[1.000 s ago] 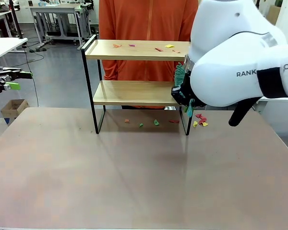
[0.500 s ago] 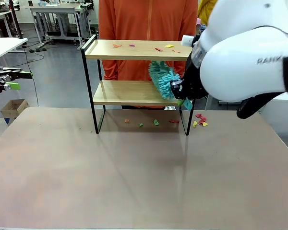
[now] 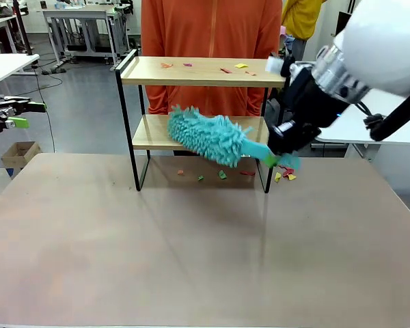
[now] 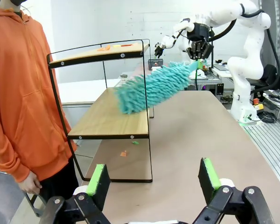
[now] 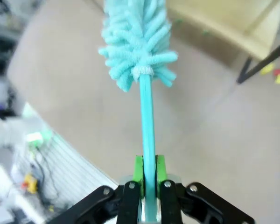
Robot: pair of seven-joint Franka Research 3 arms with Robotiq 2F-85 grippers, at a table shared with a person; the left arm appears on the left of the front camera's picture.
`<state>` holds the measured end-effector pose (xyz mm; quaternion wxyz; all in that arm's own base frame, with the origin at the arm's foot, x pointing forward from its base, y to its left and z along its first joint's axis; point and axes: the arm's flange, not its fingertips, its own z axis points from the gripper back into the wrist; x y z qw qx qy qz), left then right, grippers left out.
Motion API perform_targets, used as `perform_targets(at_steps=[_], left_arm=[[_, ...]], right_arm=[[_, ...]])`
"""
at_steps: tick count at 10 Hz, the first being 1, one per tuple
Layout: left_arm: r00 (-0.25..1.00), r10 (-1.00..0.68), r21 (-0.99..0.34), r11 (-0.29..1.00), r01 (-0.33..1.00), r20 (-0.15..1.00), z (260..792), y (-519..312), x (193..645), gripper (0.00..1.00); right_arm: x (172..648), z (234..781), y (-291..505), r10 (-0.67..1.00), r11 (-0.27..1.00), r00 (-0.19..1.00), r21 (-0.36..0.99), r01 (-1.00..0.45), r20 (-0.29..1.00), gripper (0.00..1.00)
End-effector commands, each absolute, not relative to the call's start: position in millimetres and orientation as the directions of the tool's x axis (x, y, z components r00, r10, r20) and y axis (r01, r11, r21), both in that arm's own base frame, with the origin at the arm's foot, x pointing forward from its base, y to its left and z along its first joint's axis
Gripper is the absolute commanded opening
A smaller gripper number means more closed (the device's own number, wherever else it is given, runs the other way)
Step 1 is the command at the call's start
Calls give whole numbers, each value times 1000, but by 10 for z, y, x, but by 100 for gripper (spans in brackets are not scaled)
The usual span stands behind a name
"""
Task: Clean the shelf.
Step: Clean the specific section of the Shelf indicated by the human with the Duster.
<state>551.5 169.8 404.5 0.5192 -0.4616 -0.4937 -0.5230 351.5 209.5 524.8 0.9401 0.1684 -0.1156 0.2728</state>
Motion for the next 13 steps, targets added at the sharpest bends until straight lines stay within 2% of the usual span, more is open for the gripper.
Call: perform_targets(at_steps=[1,3,7,10,11,13], left_arm=[[-36,-93,38,26,999,995,4069,1669,5490,100],[-36,-93,38,26,999,995,4069,1669,5490,100],[-36,-93,38,26,999,995,4069,1669,5490,100],[-36,-93,38,26,999,995,4069,1669,5490,100],[-36,-93,38,26,999,995,4069,1669,5490,100],[-36,-93,38,26,999,995,4069,1669,5490,100]], right_arm=[[3517,5227,1793,630,692,744,274,-668,223,13],[3352,5134,1471,723,631,678,272,-727,132,13],[2931,5295,960,753,639,657,276,-719,-31,13],[2835,5387,770,758,637,649,289,-714,-68,13],[2942,5354,805,706,691,705,272,-669,-60,13],[2776,5366,840,734,663,675,287,-691,-71,13]])
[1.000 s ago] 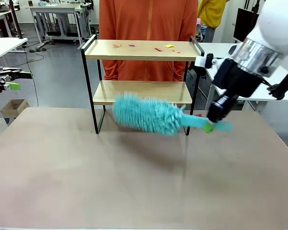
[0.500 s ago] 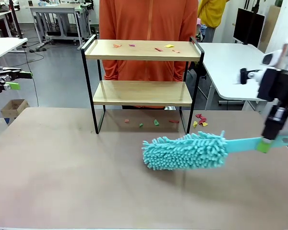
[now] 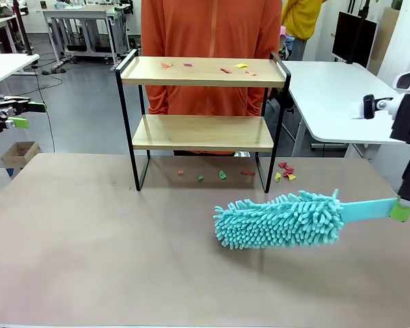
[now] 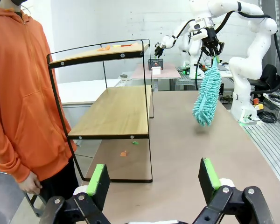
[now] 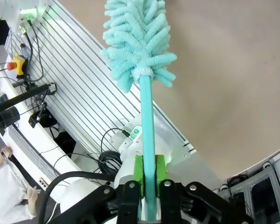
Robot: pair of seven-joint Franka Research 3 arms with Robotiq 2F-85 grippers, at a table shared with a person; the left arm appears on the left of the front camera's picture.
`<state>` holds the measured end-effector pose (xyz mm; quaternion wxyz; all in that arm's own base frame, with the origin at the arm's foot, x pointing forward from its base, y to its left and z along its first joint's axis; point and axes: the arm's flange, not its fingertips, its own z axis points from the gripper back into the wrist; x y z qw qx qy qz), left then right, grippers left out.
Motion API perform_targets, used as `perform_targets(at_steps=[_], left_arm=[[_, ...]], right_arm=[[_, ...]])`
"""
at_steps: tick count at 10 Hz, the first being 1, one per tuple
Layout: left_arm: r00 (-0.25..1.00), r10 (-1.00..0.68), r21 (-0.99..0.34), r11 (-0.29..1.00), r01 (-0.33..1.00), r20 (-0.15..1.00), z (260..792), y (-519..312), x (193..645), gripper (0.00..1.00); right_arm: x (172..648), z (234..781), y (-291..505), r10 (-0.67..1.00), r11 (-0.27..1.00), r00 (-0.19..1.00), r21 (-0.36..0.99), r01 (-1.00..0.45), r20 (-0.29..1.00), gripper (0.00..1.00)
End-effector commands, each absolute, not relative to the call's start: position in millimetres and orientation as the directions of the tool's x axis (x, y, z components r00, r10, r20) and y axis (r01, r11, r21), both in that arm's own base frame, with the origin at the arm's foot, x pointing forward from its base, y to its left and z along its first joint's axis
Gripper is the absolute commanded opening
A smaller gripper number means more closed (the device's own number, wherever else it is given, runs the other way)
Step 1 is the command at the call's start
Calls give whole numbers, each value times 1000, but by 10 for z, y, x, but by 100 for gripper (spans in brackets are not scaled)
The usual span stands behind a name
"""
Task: Clean the shelf.
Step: Clean the specific section of the Shelf indicated by the human with the Duster.
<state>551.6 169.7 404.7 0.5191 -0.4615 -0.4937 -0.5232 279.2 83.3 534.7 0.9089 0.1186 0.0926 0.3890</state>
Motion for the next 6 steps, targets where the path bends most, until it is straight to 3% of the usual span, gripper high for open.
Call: perform_targets(at_steps=[1,6], left_arm=[[-36,-93,38,26,999,995,4069,1669,5490,100],[-36,-93,38,26,999,995,4069,1669,5490,100]], right_arm=[[2776,5366,840,734,663,675,287,-691,-71,13],[2776,5366,840,734,663,675,287,-691,-71,13]])
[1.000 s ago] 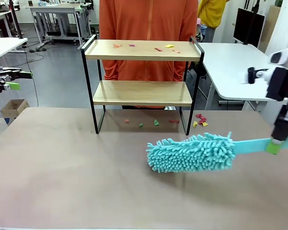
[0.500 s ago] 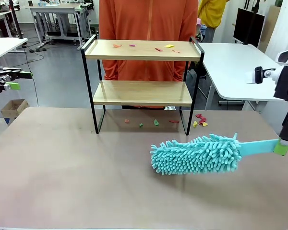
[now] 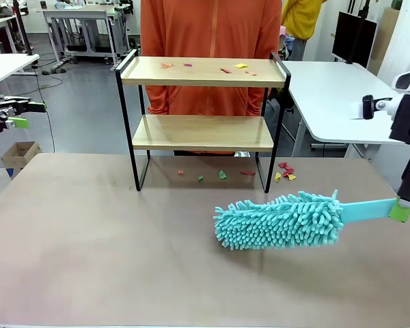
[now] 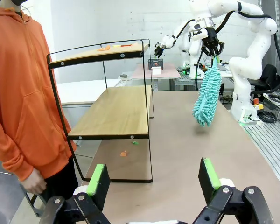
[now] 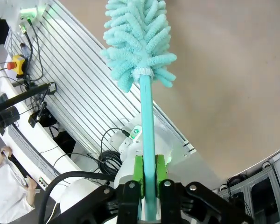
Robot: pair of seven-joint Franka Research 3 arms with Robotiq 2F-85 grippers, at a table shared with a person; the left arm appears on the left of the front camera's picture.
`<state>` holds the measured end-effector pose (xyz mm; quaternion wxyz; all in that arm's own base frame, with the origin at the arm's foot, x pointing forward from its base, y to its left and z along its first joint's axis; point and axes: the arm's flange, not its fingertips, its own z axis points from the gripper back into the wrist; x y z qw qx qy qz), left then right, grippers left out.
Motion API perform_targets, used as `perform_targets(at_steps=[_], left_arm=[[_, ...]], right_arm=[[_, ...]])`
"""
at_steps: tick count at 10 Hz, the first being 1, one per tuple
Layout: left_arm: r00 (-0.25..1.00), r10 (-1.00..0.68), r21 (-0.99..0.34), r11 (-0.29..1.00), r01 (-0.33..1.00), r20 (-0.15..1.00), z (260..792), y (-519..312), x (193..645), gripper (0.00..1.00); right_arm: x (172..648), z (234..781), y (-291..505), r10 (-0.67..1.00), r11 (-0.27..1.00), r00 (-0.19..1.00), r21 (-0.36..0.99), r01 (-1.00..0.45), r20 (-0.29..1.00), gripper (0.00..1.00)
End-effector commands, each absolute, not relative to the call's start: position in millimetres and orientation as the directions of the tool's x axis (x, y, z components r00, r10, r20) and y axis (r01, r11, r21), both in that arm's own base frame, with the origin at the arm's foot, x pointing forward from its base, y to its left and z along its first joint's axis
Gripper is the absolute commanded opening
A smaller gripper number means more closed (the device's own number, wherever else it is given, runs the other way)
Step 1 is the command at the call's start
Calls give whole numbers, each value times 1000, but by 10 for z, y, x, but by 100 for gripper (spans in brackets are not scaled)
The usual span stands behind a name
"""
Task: Clean the shelf.
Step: Clean the specific section of the Shelf indicated by the human with the Duster.
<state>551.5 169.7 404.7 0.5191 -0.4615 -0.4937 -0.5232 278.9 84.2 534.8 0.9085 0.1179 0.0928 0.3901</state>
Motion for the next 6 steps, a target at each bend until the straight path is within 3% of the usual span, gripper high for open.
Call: perform_targets(at_steps=[1,6], left_arm=[[-36,-93,38,26,999,995,4069,1669,5490,100],[-36,-93,38,26,999,995,4069,1669,5490,100]], right_arm=[[2776,5366,840,734,663,675,287,-691,-71,13],[2776,5366,840,734,663,675,287,-691,-71,13]])
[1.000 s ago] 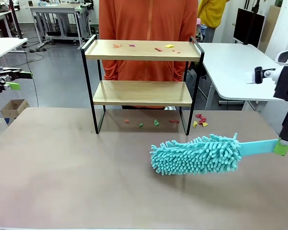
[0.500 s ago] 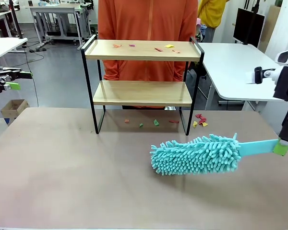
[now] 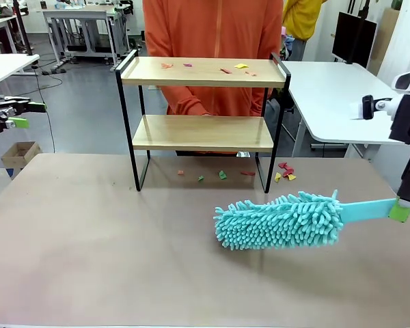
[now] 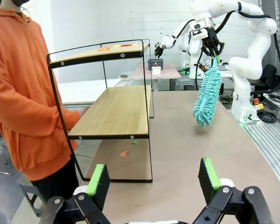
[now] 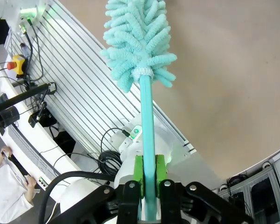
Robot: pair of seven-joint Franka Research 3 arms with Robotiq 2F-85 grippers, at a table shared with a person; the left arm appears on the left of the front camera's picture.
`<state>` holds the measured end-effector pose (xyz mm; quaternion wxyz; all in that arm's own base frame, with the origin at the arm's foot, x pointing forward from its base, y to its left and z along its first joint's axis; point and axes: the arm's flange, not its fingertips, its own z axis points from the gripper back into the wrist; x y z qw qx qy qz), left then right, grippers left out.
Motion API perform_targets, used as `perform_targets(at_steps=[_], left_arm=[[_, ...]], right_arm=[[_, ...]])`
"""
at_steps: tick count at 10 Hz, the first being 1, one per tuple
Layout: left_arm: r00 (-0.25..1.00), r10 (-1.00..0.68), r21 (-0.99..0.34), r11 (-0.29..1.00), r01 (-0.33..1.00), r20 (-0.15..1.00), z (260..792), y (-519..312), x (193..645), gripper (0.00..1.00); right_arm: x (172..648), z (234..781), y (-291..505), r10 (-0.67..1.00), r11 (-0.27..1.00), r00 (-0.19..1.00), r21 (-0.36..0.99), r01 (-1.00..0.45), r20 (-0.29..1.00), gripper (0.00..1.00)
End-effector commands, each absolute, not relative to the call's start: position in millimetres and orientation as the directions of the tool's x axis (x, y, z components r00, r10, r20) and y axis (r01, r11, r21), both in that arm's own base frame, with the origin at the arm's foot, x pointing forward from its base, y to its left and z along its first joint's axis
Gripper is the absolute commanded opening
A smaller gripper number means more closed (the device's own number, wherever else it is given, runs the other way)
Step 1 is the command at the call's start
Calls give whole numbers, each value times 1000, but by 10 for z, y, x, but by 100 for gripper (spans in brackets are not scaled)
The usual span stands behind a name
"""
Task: Clean the shelf.
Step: Clean the specific section of the Shelf indicated by the human with the Duster.
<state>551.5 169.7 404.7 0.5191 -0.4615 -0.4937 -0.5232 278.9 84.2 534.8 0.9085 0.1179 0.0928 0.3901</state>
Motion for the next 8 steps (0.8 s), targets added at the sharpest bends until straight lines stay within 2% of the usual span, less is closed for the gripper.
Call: perform_targets(at_steps=[1,8], left_arm=[[-36,-93,38,26,999,995,4069,1669,5490,100],[-36,-93,38,26,999,995,4069,1669,5490,100]], right_arm=[[2776,5366,840,734,663,675,287,-691,-71,13],[2776,5366,840,734,663,675,287,-691,-71,13]])
